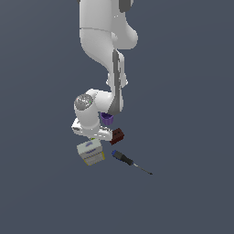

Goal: Pick up a designated object from a clutter of objects.

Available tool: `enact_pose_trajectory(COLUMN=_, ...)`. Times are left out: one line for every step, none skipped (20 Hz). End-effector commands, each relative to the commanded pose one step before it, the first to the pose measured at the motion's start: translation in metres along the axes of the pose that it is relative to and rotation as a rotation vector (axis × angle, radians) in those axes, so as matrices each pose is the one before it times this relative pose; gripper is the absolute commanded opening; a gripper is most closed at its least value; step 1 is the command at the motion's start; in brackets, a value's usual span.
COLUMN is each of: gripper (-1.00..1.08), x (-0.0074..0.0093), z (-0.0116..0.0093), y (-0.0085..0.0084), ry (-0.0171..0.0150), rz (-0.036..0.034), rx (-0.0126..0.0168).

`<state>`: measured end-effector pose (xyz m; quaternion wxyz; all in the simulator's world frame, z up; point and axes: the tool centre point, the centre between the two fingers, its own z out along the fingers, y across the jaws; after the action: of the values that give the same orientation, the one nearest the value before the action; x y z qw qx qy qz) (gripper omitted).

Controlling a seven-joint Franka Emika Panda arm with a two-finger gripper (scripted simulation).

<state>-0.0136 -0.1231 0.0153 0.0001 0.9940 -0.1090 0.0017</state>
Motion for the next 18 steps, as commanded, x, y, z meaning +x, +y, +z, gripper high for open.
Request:
enact_pose_trajectory(gripper=-1.00, x=0.00114, z=-0.00375, y=0.00048, ry=0.00080, rz=0.00003, rx=-0.00001)
enact_pose_trajectory(gripper=-1.00, x=0.00064, z=-0.00262, y=0.00035, ry=0.00000, rz=0.00000, rx=0.00000)
enact_pose_trajectory(gripper=-1.00, x=0.00078, z=-0.00319, y=0.00043, ry=0.00000, rz=0.00000, rx=0.00000)
enact_pose_trajectory(gripper=-1.00, x=0.00092, z=-0.00375, y=0.00050, ry=0.00000, rz=0.00000, rx=0.00000)
enact_pose_trajectory(gripper=-1.00, x=0.00106, z=-0.00431, y=0.00058, ry=0.00000, rz=0.00000, rx=0.00000)
enact_pose_trajectory(gripper=-1.00, x=0.00119, z=-0.00485, y=0.00065, ry=0.00000, rz=0.00000, rx=0.00000)
enact_pose_trajectory(gripper=-1.00, x=0.00133, z=-0.00539, y=0.00072, ry=0.00000, rz=0.00000, rx=0.00000)
enact_pose_trajectory(gripper=-1.00, x=0.00147, z=-0.00570, y=0.00095, ry=-0.00040, rz=0.00027, rx=0.00001)
enact_pose_trajectory(gripper=-1.00, x=0.00159, z=-0.00644, y=0.00087, ry=0.00000, rz=0.00000, rx=0.00000)
enact_pose_trajectory(gripper=-1.00, x=0.00172, z=-0.00695, y=0.00094, ry=0.00000, rz=0.00000, rx=0.00000)
enact_pose_trajectory(gripper=-1.00, x=0.00184, z=-0.00745, y=0.00101, ry=0.00000, rz=0.00000, rx=0.00000)
enact_pose_trajectory(gripper=-1.00, x=0.00197, z=-0.00795, y=0.00108, ry=0.00000, rz=0.00000, rx=0.00000)
enact_pose_trajectory(gripper=-1.00, x=0.00213, z=-0.00821, y=0.00127, ry=-0.00040, rz=0.00024, rx=-0.00014)
enact_pose_trajectory(gripper=-1.00, x=0.00222, z=-0.00892, y=0.00121, ry=0.00000, rz=0.00000, rx=0.00000)
enact_pose_trajectory(gripper=-1.00, x=0.00235, z=-0.00940, y=0.00128, ry=0.00000, rz=0.00000, rx=0.00000)
enact_pose_trajectory(gripper=-1.00, x=0.00248, z=-0.00987, y=0.00135, ry=0.00000, rz=0.00000, rx=0.00000)
enact_pose_trajectory(gripper=-1.00, x=0.00263, z=-0.01008, y=0.00149, ry=-0.00039, rz=0.00020, rx=-0.00022)
enact_pose_trajectory(gripper=-1.00, x=0.00262, z=-0.01036, y=0.00142, ry=0.00000, rz=0.00000, rx=0.00000)
